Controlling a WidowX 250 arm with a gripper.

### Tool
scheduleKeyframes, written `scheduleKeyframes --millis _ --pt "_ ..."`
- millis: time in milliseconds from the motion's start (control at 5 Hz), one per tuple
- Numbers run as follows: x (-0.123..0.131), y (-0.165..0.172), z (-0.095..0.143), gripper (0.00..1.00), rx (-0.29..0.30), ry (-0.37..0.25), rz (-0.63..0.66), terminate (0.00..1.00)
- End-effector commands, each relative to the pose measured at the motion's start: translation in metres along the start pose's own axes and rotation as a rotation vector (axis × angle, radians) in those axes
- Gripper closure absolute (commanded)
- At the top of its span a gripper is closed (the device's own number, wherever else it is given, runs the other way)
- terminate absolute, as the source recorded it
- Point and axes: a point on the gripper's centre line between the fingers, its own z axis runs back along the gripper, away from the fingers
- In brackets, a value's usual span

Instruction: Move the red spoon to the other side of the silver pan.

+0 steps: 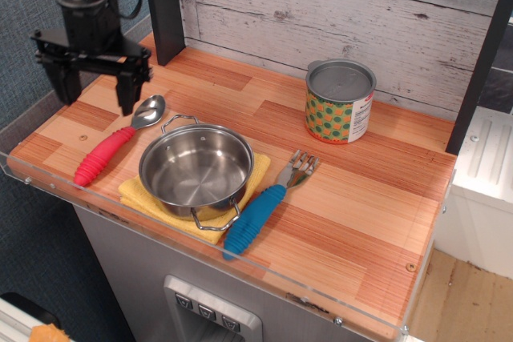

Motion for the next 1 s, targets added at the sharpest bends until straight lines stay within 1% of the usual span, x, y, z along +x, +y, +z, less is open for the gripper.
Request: scheduleKeyframes --millis 0,200,400,600,800 --pt "0.023 -0.026 0.035 0.0 -0.022 -0.063 -0.002 0.0" --pt "0.035 -0.04 0.044 0.0 -0.057 -0.093 -0.025 0.0" --pt "0.04 -0.065 0.051 0.0 -0.073 -0.103 -0.066 0.0" --pt "0.036 -0.094 0.056 0.0 -0.076 -0.111 -0.123 0.0" --pt "0.032 -0.122 0.058 0.0 -0.101 -0.106 -0.16 0.0"
